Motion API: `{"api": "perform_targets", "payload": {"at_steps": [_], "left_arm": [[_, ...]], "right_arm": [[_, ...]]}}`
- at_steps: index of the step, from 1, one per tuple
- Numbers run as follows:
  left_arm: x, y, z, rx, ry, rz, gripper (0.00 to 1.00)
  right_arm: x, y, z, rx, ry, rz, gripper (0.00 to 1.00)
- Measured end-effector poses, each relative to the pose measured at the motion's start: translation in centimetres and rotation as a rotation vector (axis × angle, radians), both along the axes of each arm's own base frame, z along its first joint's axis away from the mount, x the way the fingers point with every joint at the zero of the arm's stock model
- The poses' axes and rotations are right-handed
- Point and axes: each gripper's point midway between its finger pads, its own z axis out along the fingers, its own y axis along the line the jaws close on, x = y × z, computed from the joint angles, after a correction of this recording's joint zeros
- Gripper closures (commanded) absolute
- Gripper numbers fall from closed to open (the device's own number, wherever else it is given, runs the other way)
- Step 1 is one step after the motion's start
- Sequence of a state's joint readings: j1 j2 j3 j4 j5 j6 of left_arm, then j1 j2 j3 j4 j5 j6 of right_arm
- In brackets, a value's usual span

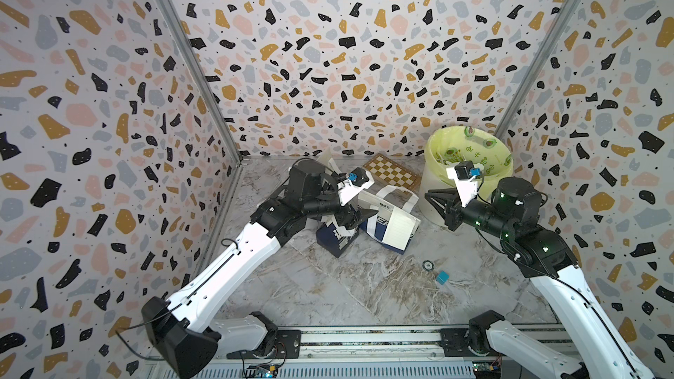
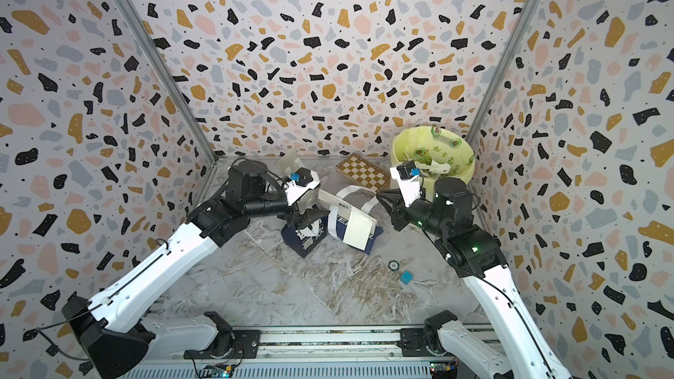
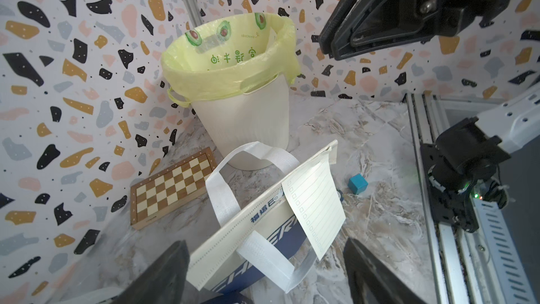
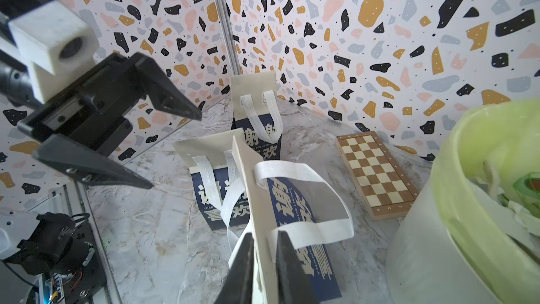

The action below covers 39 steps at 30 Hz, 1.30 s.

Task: Shred takeout receipts and throw away
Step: Pick up the takeout bag at the center of the board.

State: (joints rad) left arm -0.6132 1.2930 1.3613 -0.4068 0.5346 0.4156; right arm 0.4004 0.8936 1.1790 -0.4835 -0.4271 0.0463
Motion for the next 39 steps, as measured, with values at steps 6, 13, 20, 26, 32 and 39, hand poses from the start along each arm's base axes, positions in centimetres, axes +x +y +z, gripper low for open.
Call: {"api": "perform_targets", "payload": {"at_steps": [6, 13, 20, 26, 32, 39], "left_arm": [[2.3, -2.1, -1.2, 0.129, -0.065, -0.099, 0.2], [3.2, -4.8, -4.5, 0.255, -0.025, -0.265, 0.32], [2.1, -5.0, -6.9, 0.349, 0.013, -0.366, 0.57], [1.6, -5.2, -7.9, 0.403, -0.004, -0.382, 0.74], [2.0, -5.1, -8.2, 0.433, -0.025, -0.364, 0.93], [2.1, -5.5, -7.8, 0.395, 0.023, -0.33, 1.0]], "right_arm": [[-1.7, 0.0, -3.8, -0.015, 0.14, 0.029, 0.77], [-2.2, -0.1, -5.0, 0.003, 0.191, 0.021, 0.76], [-2.1, -0.1, -4.8, 0.014, 0.19, 0.017, 0.76], [-1.4, 0.2, -4.3, 0.032, 0.176, 0.015, 0.76], [-1.0, 0.4, -4.2, 0.036, 0.173, 0.014, 0.76], [-0.9, 0.4, -4.1, 0.038, 0.167, 0.013, 0.76]]}}
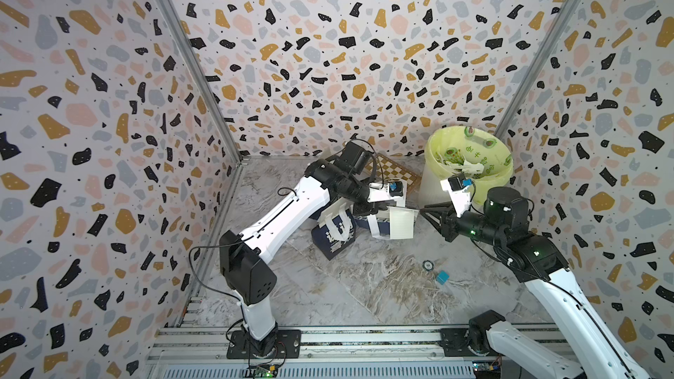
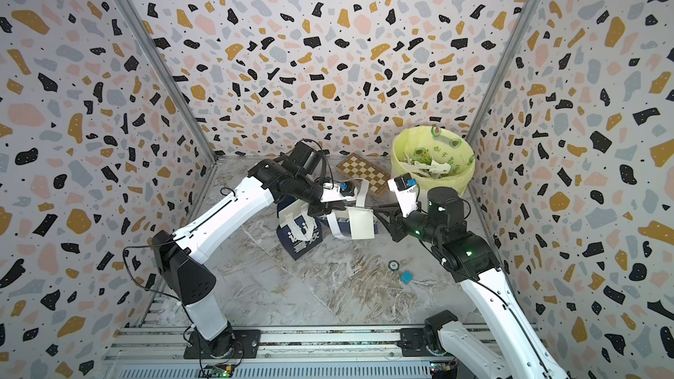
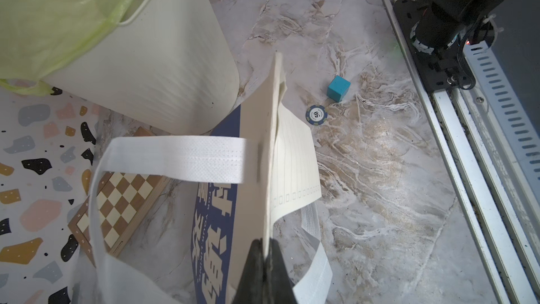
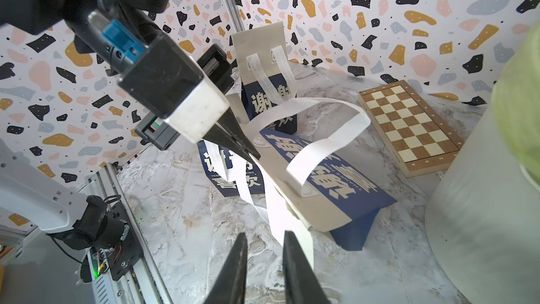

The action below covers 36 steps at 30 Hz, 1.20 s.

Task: Shred takeout receipts and throw away
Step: Pick up the takeout bag at the center of the board, then tear off the takeout receipt from the takeout bag.

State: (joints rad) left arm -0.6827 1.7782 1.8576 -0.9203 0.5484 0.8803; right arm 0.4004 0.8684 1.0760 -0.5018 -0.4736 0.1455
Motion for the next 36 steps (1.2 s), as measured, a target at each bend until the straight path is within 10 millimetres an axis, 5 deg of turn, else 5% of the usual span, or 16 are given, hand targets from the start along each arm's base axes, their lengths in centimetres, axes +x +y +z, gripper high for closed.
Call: {"api": "perform_targets", "payload": {"at_steps": [8, 16, 25, 36], "left_arm": [[0.0, -1.0, 2.4, -0.139, 0.152, 0.157, 1.0], [0.4, -0.8, 4.4, -0.242, 0.371, 0.409, 1.0], [-1.0, 0.3, 3.6, -0.311, 0.554, 0.558, 1.0], [-3.3, 0.1, 5.8, -0.432, 0.551, 0.43, 1.0]], "right_arm": [[1.3, -0.9, -1.5, -0.02, 0.039, -0.085, 0.61], [4.4, -4.8, -4.5, 0.124, 0.212, -0.209, 0.5], [3.4, -2.5, -2.4, 0.2, 0.176, -0.032, 0.45], [2.0, -1.0, -1.9, 0.259, 0.214, 0.103, 0.45]]}}
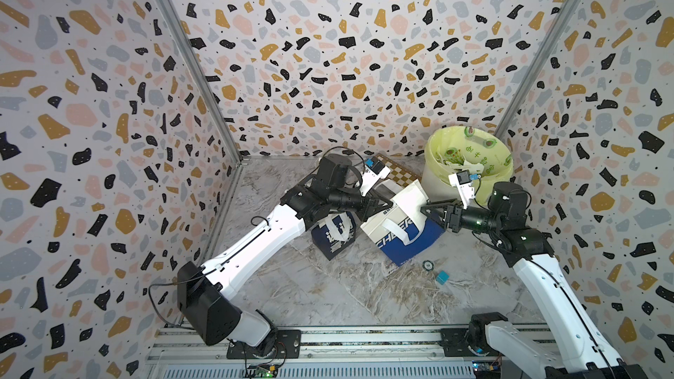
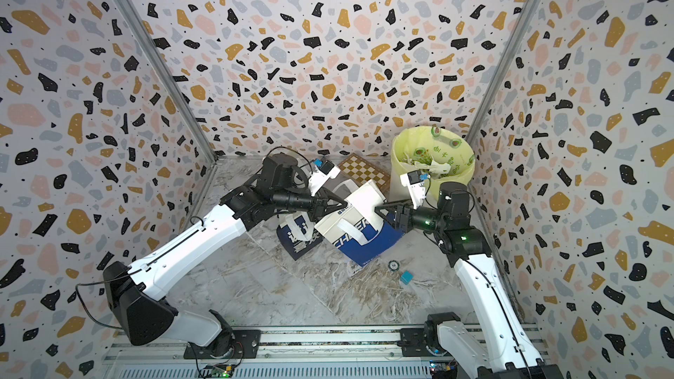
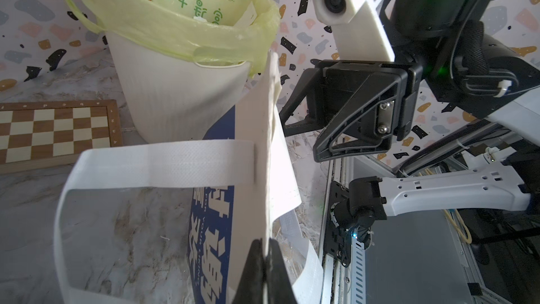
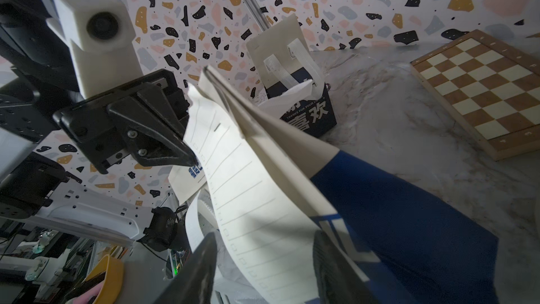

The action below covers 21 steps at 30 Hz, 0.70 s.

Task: Shred takeout receipts and throw away
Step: Tear off the takeout receipt from the takeout bag.

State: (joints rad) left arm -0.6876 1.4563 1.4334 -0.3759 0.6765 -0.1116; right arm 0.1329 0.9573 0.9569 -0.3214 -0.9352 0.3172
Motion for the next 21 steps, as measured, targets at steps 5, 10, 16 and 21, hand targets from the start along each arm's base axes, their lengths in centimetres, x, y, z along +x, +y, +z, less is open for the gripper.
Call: {"api": "perform_targets", "payload": {"at_steps": [5, 10, 16, 21], "left_arm": [[-0.5, 0.0, 0.3, -0.016, -0.022, -0.029, 1.0], [-0.6, -0.1, 0.4, -0.021, -0.039, -0.043, 1.0], [-1.0, 0.0, 0.5, -0.026, -0.056, -0.064, 1.0], [-1.1, 0.0, 0.6, -0.025, -0.066, -0.067, 1.0]], "right_arm": [[-0.4, 0.2, 0.2, 0.004, -0.004, 0.022, 0.42], [0.0, -0.6, 0.9, -0.037, -0.068, -0.045, 0.39], [-0.3, -0.6, 1.8, -0.05, -0.124, -0.037, 0.4], [-0.9, 0.6, 1.4, -0.038, -0.106, 0.036, 0.44]]}}
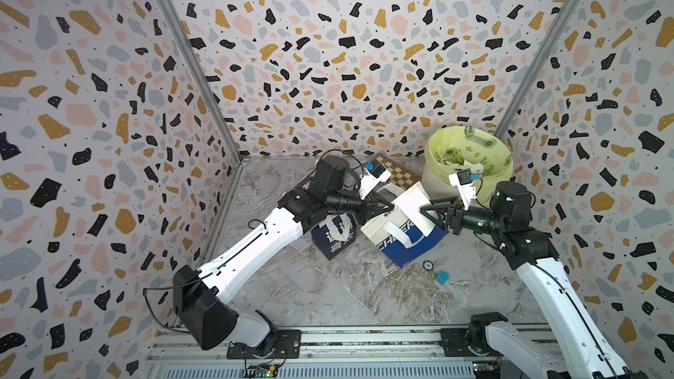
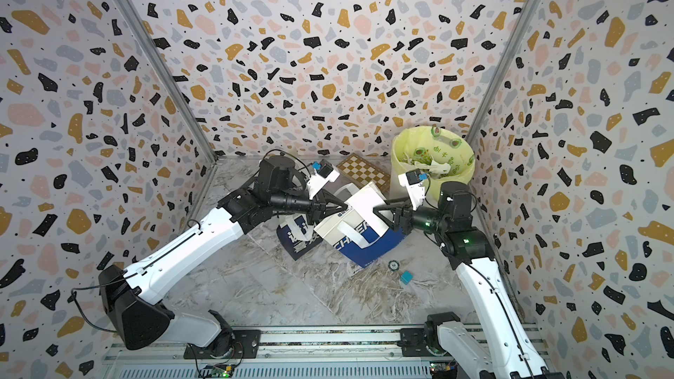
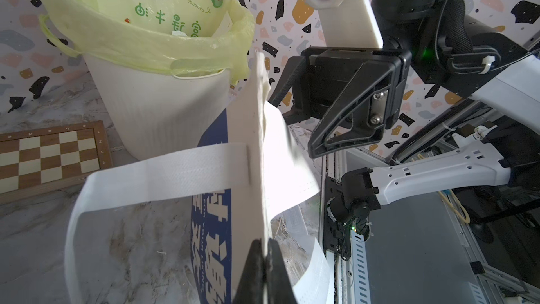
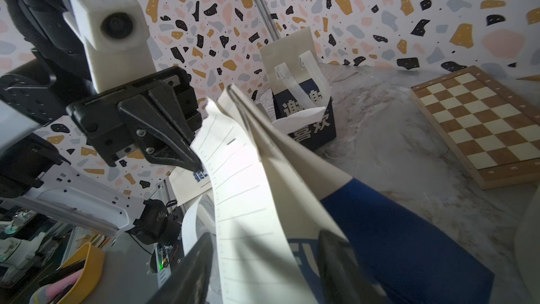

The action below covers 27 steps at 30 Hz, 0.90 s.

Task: Shred takeout receipts and throw away
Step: Tear off the takeout receipt from the takeout bag.

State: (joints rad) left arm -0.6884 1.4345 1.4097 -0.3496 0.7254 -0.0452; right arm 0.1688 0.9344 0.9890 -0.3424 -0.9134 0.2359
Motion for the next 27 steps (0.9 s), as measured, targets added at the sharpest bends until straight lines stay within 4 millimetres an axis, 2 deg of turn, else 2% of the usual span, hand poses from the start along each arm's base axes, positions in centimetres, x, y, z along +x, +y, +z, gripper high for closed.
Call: {"api": "perform_targets", "payload": {"at_steps": [6, 17, 22, 27], "left_arm": [[0.1, 0.0, -0.1, 0.003, -0.001, 0.003, 1.0], [-0.3, 0.0, -0.7, 0.028, -0.001, -0.009, 1.0], [-0.5, -0.1, -1.0, 0.054, -0.01, -0.013, 1.0], [0.1, -0.2, -1.3, 0.094, -0.016, 0.003, 1.0]], "right_arm": [[-0.7, 0.5, 0.2, 0.02, 0.014, 0.042, 0.57], [-0.6, 1.2, 0.7, 0.051, 0.034, 0.055, 0.81], [-0.7, 2.2, 0.2, 0.04, 0.049, 0.075, 1.0], [-0.6, 2.8, 0.5, 0.017, 0.035, 0.059, 1.0]]}}
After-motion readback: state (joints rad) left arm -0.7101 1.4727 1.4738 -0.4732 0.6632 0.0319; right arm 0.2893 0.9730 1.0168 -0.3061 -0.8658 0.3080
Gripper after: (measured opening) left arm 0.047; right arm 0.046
